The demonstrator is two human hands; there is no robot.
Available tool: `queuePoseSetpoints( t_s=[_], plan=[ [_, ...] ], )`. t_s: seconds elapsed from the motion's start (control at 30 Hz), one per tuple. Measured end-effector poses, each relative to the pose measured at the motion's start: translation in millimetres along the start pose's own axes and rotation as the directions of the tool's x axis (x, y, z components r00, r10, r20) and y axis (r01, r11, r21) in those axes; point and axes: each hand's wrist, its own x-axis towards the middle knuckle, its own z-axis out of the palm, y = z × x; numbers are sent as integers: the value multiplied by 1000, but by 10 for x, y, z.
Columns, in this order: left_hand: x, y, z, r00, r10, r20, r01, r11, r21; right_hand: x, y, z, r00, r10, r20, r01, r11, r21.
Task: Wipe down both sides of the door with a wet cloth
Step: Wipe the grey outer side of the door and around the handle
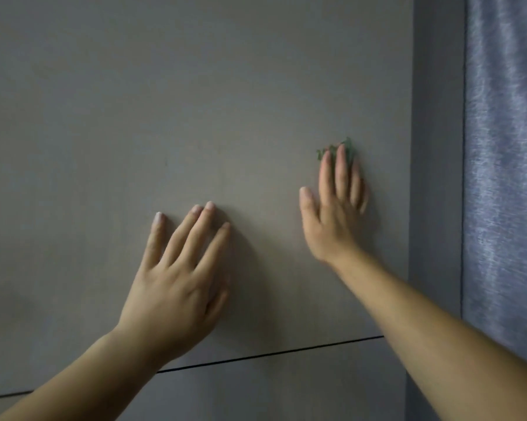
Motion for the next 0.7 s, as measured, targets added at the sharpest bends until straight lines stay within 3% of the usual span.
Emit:
queuePoseSetpoints(
  t_s=[0.07,0.13,0.2,0.27,0.33,0.4,0.43,0.5,0.57,0.63,0.67,0.7],
  plan=[
    [-73,-96,-23,999,-39,-5,39,999,-12,-422,-245,122,960,-275,61,278,959,-57],
    [-180,-223,-58,993,-114,-2,114,993,32,-955,-394,209,818,-548,175,565,822,-68],
    [-289,-374,-100,981,-196,7,195,978,80,-1085,-403,204,700,-679,222,705,706,-66],
    [-367,-521,-146,969,-249,9,246,963,107,-755,-429,141,673,-703,228,734,673,-91],
    [-401,-617,-173,970,-242,-2,240,964,116,-195,-567,61,786,-600,150,616,781,-106],
    [-418,-651,-177,977,-212,-21,213,970,118,336,-797,-10,919,-384,95,389,920,-52],
    [-423,-662,-178,978,-204,-29,207,971,116,448,-925,-1,944,-321,79,325,945,-43],
    [-437,-695,-185,980,-195,-31,198,973,116,324,-1103,107,897,-437,65,441,893,-83],
    [-459,-748,-198,984,-178,-23,180,977,111,-48,-1107,213,726,-677,117,687,719,-102],
    [-506,-815,-219,987,-158,-25,160,982,102,-146,-1035,181,593,-785,182,805,587,-90],
    [-538,-850,-229,988,-150,-26,151,984,94,-33,-1030,153,585,-789,186,810,577,-102],
    [-575,-887,-242,989,-146,-25,147,986,84,127,-1066,122,636,-751,176,771,626,-116]
  ],
)
